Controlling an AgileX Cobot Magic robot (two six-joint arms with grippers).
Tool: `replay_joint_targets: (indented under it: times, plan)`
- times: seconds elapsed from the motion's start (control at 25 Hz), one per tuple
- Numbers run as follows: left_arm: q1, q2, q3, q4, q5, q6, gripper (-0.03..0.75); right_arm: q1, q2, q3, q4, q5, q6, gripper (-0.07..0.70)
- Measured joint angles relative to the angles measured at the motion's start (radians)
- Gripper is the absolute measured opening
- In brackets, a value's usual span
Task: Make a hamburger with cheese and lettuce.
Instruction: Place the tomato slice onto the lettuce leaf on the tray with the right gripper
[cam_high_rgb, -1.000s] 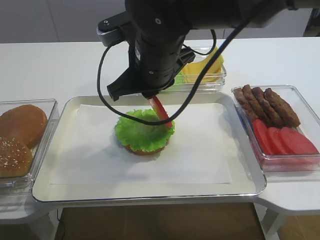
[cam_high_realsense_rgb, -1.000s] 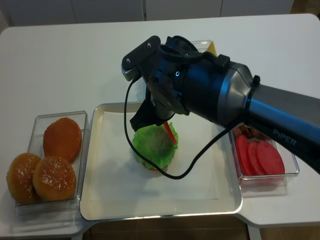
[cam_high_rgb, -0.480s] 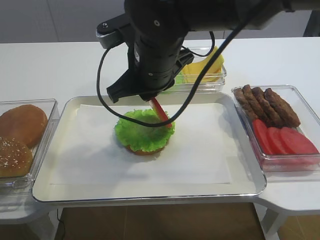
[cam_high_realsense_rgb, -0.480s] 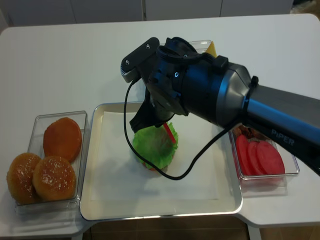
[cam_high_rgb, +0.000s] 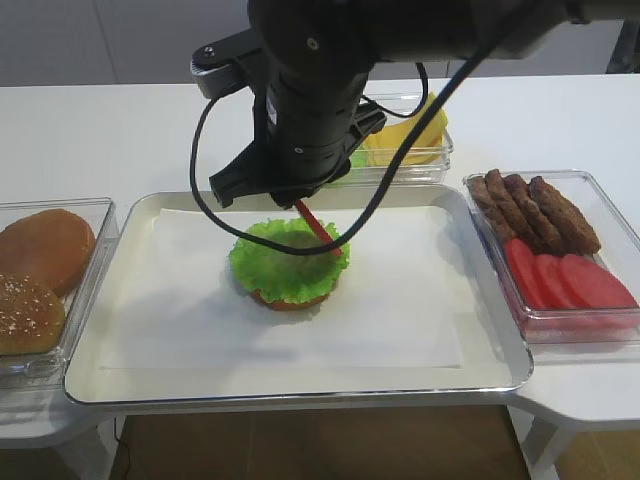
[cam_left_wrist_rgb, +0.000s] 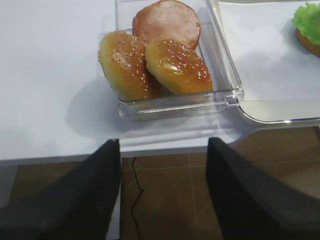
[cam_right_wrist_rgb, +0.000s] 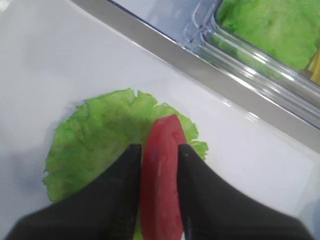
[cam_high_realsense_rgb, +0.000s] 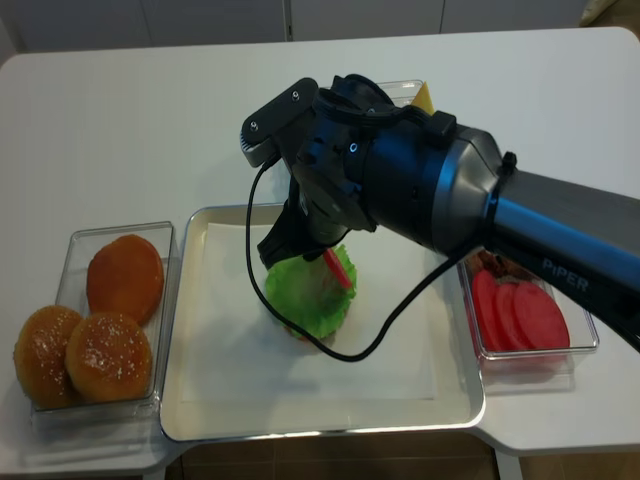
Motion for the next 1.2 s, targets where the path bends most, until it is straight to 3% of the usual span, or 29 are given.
replay_joint_targets:
  times: [1.2]
  plan:
    - [0.000, 0.000, 0.000, 0.000, 0.000, 0.000, 0.404, 0.000, 0.011, 0.000, 0.092, 0.000, -0.012, 0.268]
